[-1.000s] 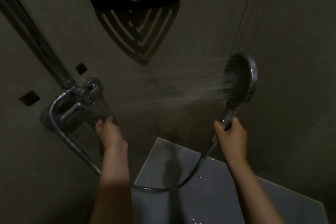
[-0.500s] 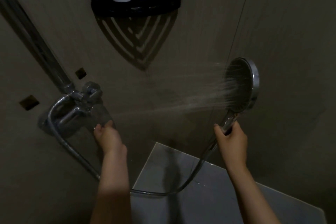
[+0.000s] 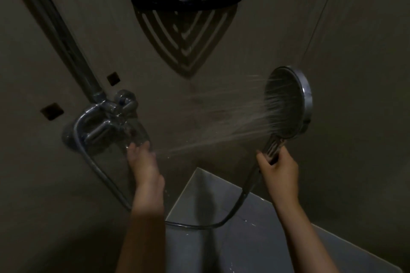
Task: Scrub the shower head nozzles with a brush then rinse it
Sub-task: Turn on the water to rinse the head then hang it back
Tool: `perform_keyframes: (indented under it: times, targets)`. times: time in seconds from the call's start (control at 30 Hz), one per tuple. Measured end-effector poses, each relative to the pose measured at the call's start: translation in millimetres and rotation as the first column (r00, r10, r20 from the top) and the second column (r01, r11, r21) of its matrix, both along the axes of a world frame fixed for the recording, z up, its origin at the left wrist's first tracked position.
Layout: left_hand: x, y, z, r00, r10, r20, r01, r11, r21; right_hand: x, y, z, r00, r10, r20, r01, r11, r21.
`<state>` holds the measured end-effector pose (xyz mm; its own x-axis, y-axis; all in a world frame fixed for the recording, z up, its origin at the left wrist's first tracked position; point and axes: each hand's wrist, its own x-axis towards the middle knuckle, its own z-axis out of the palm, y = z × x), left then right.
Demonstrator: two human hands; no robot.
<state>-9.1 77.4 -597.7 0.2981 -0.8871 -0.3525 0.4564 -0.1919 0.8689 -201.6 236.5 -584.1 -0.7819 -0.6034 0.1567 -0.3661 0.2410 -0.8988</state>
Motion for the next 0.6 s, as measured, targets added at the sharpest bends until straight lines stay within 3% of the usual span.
perform_keyframes:
  times: [0.23, 0.6]
  targets:
    - [28, 27, 5, 0.973, -0.156, -0.173, 0.147, 0.987, -0.060, 28, -22, -2, 0.988, 0.148, 0.039, -0.149, 0.989, 0.016]
    - [43, 45, 8, 0.940, -0.300, -0.162, 0.284, 0.952, -0.119, 67, -48, -4, 0.949, 0.309, 0.052, -0.312, 0.949, 0.051]
